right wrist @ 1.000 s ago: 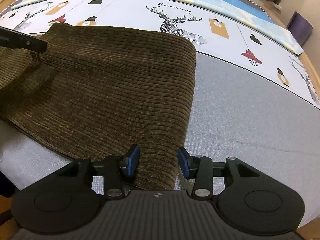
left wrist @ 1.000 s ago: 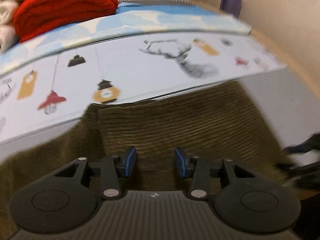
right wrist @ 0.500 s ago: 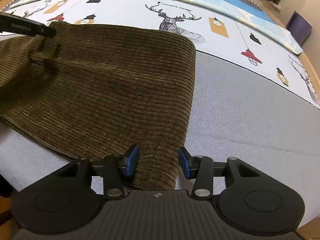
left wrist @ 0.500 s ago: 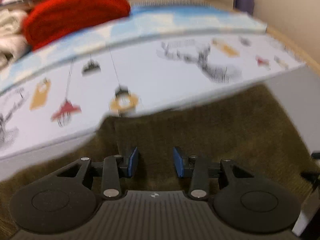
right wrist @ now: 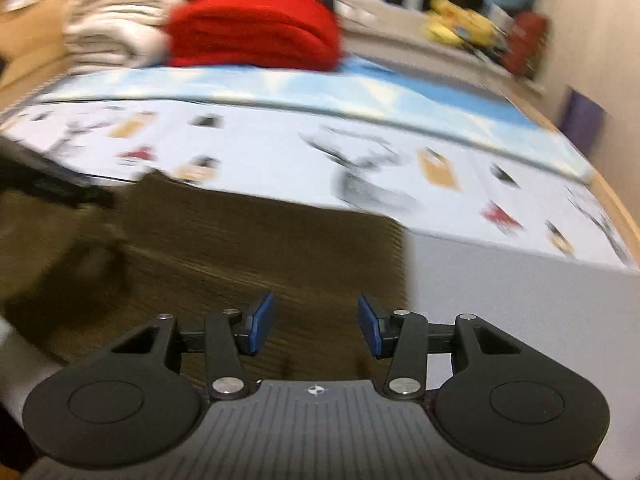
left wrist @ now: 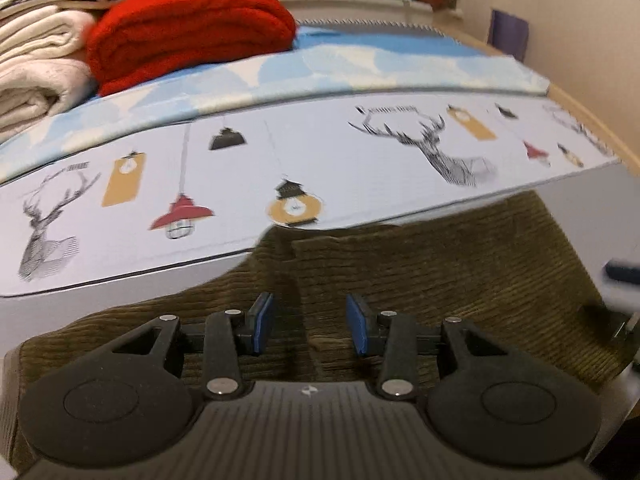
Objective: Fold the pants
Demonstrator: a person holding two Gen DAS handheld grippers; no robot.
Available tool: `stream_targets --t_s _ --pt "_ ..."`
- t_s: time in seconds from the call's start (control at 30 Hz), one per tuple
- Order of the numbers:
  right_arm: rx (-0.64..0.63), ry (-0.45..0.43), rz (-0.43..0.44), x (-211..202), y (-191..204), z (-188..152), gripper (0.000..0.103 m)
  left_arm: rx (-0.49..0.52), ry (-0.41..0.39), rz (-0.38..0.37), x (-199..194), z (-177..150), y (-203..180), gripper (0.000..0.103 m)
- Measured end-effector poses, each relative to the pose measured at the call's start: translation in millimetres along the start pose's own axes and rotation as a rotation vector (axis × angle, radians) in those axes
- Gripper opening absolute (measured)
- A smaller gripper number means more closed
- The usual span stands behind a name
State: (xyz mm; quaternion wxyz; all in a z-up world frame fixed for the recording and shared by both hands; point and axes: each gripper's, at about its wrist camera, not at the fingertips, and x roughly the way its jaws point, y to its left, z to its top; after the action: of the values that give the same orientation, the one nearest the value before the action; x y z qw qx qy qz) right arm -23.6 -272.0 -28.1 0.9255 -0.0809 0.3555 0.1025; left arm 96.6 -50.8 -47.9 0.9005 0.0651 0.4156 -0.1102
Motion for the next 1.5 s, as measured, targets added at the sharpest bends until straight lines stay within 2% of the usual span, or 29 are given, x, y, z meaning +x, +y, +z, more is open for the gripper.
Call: stream_targets --t_s 0.2,0.23,0.3,0.33,0.4,0.47,0.53,0.57,0.63,0.7,0.9,1.0,1.1,1.17,1.23,1.27,1.37,1.5 --pt "-0.141 0.033 0.200 24.0 78.5 7.5 0.048 -0.109 -0.001 -0.041 -42.5 -7.3 49.7 0.044" --pt "-0.164 0.062 0.226 30.5 89.2 6.9 0.048 -0.116 -0.003 -0.046 -52.6 -10.1 59.0 0.044" --pt "-0.224 0.211 0.300 49.8 111.7 1.5 0.048 -0.114 -0.007 -0.052 -69.8 -16.2 73.5 0.044" --pt "-0.276 0.254 0.286 57.1 122.4 -5.1 0.048 -0.103 -0.009 -0.053 -78.4 -20.3 80.3 0.044" --pt "-0.327 0.224 0.254 56.7 133.6 -0.1 0.048 -0.082 -0.015 -0.050 -92.6 -30.0 91.2 0.045" --pt "-0.250 0.204 0.267 55.2 131.6 14.4 0.048 -0.092 -0.020 -0.042 -99.7 -42.0 104.3 0.046" --pt "-0.168 0.193 0.282 57.7 127.9 23.1 0.048 -0.167 0.008 -0.051 -96.7 -51.8 120.1 0.046" --pt "-0.166 0.211 0.281 62.2 129.9 22.8 0.048 -0.213 0.026 -0.073 -93.6 -54.8 128.3 0.046" --pt "-0.220 0.232 0.271 68.6 138.8 17.4 0.047 -0.278 0.058 -0.107 -88.6 -59.7 142.5 0.046" --pt "-0.261 0.221 0.262 64.6 143.0 26.3 0.048 -0.297 0.077 -0.088 -86.7 -64.1 152.8 0.046" --pt "-0.059 0.070 0.279 19.5 105.4 83.7 0.049 -0.402 0.135 -0.086 -80.7 -77.8 187.9 0.046" --pt "-0.020 0.034 0.273 8.6 84.8 100.7 0.050 -0.492 0.155 -0.078 -80.2 -84.8 207.9 0.050" --pt "-0.043 0.031 0.219 17.5 73.0 91.1 0.051 -0.632 0.161 -0.082 -82.1 -94.4 233.4 0.056" --pt "-0.030 0.053 0.177 30.9 67.0 70.3 0.051 -0.715 0.172 -0.075 -82.2 -100.2 246.6 0.064" --pt "-0.015 0.167 0.110 49.8 66.6 58.6 0.050 -0.792 0.198 -0.057 -79.4 -107.1 258.3 0.070" --pt "0.007 0.179 0.089 49.7 65.1 55.4 0.050 -0.818 0.215 -0.050 -76.9 -109.4 262.4 0.071" --pt "0.079 0.169 0.126 49.6 58.2 55.7 0.050 -0.867 0.277 0.008 -68.4 -114.4 269.8 0.071" --pt "0.058 0.162 0.102 50.6 54.1 53.4 0.050 -0.921 0.308 0.084 -64.1 -119.7 276.1 0.071"
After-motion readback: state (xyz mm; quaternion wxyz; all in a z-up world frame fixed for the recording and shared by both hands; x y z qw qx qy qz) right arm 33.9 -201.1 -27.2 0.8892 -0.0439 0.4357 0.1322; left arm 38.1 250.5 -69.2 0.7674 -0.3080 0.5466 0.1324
